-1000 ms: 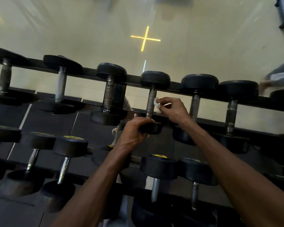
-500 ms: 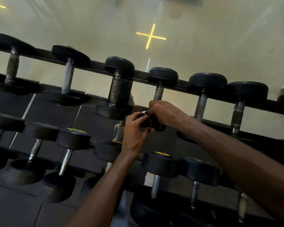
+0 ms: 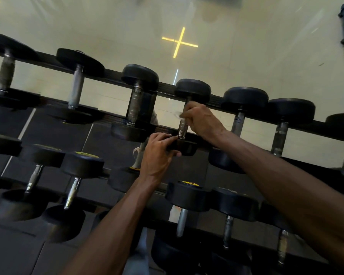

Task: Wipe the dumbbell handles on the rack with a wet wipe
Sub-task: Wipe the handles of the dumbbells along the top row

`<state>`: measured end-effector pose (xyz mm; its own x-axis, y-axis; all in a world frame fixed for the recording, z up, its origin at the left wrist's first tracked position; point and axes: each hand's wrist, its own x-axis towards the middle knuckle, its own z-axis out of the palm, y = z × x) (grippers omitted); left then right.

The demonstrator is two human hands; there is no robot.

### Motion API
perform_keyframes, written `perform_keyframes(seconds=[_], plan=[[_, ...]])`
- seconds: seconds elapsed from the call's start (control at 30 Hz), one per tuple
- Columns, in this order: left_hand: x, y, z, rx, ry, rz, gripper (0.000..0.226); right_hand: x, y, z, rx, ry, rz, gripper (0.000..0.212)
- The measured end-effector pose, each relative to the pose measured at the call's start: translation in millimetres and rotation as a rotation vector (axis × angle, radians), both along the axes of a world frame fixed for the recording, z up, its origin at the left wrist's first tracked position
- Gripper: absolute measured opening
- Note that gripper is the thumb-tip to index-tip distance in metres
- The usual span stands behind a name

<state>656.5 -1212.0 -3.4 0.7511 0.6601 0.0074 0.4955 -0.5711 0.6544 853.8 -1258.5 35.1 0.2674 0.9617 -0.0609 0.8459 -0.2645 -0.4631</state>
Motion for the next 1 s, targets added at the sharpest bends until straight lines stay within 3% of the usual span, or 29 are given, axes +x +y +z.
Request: perform_keyframes(seconds=[0.17,0.23,0.3,0.33,0.5,0.63,0.77,1.0], plan=[[-1,-2,-1,-0.035,-0.033,-0.005,0.057,-23,-28,-10,-0.035,0.098,0.063,0.031],[-1,-1,-1,-0.058,-0.046,0.005,0.056,-26,-37,-19,-0.001,0.201,-0.097,0.016],[0,-1,-1,-0.061,-0.054,0.022,0.056,-26,-36,-28,0.025,0.251,-0.295,0.014],[1,-1,-2,-0.064,-0.065,0.029,0.055,-27,-34,-29,0.022,0.248,-0.297,0.015],[1,0,-1,-0.068,-0.07,0.023,0.054,-20,-15,-18,-0.102,0.073,0.105,0.015],[-1,2,0,-0.061,-0.072,0.006,0.054,-13,0,-9,-0.073,-0.028,0.091,0.02],[-3,1,2,-0.056,-0.079,-0.016,0.053,-27,-2,-7,-0.185,-0.013,0.25,0.015],[-2,1,-2,-0.061,-0.08,0.003,0.057,-26,-23,-25,0.001,0.129,-0.06,0.015]])
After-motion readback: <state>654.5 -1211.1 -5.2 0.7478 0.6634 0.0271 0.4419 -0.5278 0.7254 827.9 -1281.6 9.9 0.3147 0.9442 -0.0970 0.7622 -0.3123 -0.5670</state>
